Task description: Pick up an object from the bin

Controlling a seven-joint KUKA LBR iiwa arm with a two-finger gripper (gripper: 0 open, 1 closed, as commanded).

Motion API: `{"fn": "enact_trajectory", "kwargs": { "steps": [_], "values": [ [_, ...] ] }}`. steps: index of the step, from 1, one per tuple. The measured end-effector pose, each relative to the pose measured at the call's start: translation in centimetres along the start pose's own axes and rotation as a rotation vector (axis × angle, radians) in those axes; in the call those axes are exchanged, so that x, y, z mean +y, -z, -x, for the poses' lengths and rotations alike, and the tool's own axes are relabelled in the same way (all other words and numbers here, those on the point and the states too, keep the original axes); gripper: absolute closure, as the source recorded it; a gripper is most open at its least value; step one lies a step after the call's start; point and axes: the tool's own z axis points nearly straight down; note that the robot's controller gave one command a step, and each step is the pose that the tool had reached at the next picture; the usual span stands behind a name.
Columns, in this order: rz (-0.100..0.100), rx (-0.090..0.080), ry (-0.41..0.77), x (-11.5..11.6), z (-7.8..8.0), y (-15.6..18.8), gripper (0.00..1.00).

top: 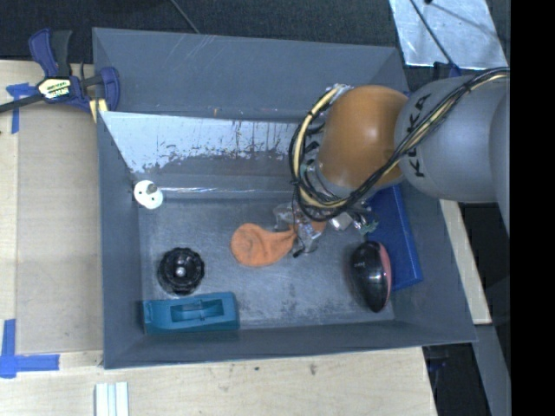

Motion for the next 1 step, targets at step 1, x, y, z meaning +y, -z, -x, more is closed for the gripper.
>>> {"fn": "enact_trajectory", "kwargs": {
  "steps": [1],
  "values": [
    [0.000,0.000,0.000,0.00,0.00,0.00,1.00]
  ]
}}
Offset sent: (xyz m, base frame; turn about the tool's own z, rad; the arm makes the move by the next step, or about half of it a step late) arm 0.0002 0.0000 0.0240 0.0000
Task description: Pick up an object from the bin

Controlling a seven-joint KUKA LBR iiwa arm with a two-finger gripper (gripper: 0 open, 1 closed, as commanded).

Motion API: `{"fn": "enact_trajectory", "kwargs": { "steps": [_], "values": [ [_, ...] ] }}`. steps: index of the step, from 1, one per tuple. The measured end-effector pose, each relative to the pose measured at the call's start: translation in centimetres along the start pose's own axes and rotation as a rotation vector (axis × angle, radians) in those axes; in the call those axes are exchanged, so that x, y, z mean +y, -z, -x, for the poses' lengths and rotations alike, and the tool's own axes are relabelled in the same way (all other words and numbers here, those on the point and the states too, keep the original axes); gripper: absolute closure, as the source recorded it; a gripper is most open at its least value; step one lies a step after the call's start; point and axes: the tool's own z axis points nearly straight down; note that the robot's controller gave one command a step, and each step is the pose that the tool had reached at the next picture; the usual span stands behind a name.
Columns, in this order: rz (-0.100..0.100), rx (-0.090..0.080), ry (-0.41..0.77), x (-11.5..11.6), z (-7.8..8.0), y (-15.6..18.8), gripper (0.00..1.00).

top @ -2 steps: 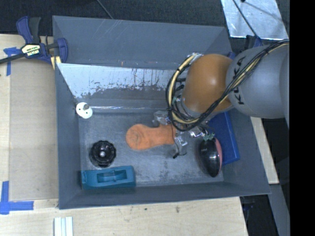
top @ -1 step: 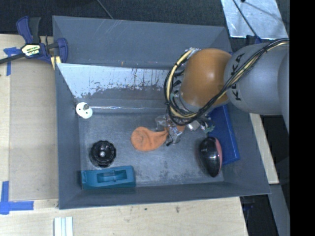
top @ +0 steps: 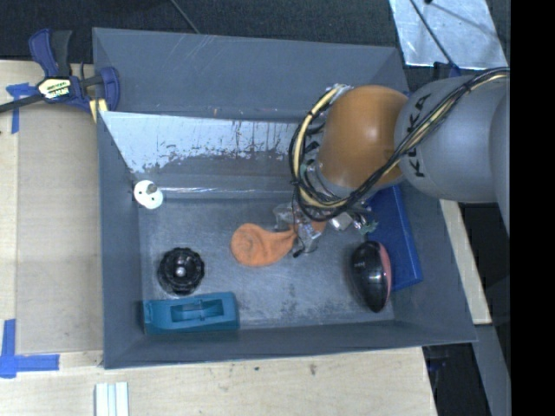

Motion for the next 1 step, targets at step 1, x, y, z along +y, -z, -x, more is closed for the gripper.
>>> {"fn": "enact_trajectory", "kwargs": {
  "steps": [1],
  "values": [
    [0.001,0.002,0.000,0.03,-0.05,0.31,1.00]
  ]
}}
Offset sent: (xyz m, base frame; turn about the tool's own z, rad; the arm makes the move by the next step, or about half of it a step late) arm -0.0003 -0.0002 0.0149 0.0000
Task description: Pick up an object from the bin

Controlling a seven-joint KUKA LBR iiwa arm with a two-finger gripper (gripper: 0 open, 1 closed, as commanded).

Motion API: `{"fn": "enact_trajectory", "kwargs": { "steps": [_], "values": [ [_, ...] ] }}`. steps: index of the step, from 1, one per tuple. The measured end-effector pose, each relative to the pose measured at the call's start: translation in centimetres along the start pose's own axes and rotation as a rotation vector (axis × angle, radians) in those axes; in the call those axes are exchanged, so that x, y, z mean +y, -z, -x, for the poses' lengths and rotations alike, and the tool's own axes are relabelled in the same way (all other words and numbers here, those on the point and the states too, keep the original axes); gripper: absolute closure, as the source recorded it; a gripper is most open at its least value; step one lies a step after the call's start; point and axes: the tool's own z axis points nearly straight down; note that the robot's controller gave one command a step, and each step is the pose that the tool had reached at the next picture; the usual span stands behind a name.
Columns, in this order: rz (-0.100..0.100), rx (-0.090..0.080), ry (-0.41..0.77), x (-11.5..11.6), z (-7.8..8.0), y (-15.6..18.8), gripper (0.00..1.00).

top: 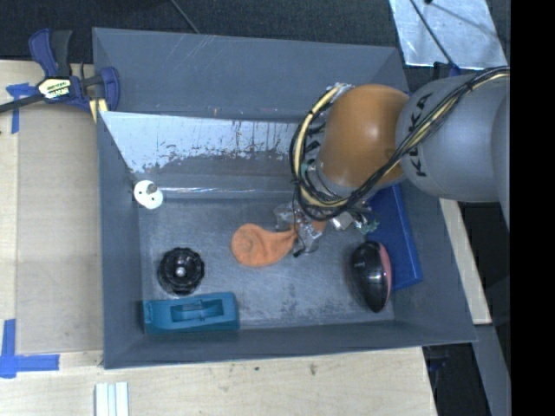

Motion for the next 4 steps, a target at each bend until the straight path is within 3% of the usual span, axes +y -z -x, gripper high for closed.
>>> {"fn": "enact_trajectory", "kwargs": {
  "steps": [2,4],
  "values": [
    [-0.002,-0.002,-0.001,-0.1,0.1,1.0,1.00],
    [0.005,0.009,-0.002,0.1,-0.2,3.5,1.00]
  ]
}}
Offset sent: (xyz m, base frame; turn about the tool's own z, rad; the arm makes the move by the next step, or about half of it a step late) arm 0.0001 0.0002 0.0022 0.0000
